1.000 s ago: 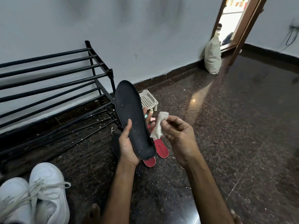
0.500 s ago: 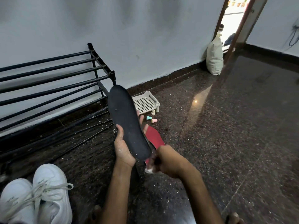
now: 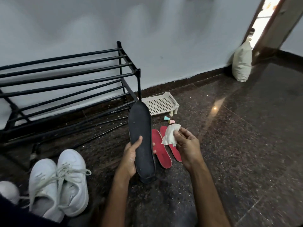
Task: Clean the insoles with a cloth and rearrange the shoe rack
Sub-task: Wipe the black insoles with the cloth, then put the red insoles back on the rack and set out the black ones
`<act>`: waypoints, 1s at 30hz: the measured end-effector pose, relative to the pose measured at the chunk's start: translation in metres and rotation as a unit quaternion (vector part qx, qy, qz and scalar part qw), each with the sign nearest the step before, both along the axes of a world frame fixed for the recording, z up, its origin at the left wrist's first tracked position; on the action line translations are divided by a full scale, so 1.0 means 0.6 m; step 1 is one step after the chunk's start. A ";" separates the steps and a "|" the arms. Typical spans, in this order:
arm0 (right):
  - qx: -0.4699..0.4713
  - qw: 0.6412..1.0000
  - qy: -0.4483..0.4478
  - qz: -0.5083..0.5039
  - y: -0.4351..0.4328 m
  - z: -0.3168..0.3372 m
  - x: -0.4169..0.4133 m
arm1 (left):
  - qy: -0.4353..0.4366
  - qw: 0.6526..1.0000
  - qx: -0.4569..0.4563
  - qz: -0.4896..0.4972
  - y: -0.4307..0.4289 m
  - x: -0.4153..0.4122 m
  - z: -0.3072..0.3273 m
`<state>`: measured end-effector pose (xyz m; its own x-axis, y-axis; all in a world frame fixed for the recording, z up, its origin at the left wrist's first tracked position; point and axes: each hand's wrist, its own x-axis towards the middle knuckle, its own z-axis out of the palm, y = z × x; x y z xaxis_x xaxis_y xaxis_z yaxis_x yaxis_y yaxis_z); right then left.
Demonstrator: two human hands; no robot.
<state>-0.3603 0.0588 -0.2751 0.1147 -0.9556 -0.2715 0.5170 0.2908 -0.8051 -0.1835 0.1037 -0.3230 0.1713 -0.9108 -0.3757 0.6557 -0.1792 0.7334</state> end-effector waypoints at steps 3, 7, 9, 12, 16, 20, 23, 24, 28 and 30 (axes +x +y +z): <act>0.049 0.998 -0.026 0.015 0.005 -0.024 0.029 | -0.041 0.998 0.014 0.044 0.014 0.028 -0.021; 0.094 0.995 -0.001 0.024 0.019 -0.056 0.063 | -0.107 0.985 0.079 0.113 0.025 0.067 -0.075; 0.103 0.994 0.005 0.021 0.024 -0.077 0.075 | -0.121 0.978 0.107 0.135 0.028 0.083 -0.105; 0.125 0.992 0.020 0.021 0.031 -0.107 0.088 | -0.144 0.970 0.143 0.132 0.026 0.106 -0.153; 0.146 0.987 0.064 0.038 0.036 -0.146 0.099 | -0.190 0.956 0.202 0.098 0.026 0.127 -0.211; 0.158 0.982 0.096 0.037 0.034 -0.171 0.106 | -0.226 0.940 0.245 0.071 0.019 0.143 -0.242; 0.156 0.979 0.126 0.047 0.030 -0.184 0.111 | -0.239 0.937 0.244 0.074 0.016 0.148 -0.254; 0.156 0.977 0.136 0.051 0.029 -0.188 0.113 | -0.244 0.936 0.240 0.076 0.015 0.149 -0.257; 0.141 0.971 0.176 0.074 0.024 -0.210 0.121 | -0.287 0.927 0.232 0.064 0.012 0.162 -0.278; 0.134 0.969 0.187 0.090 0.028 -0.218 0.127 | -0.321 0.919 0.224 0.050 0.014 0.168 -0.285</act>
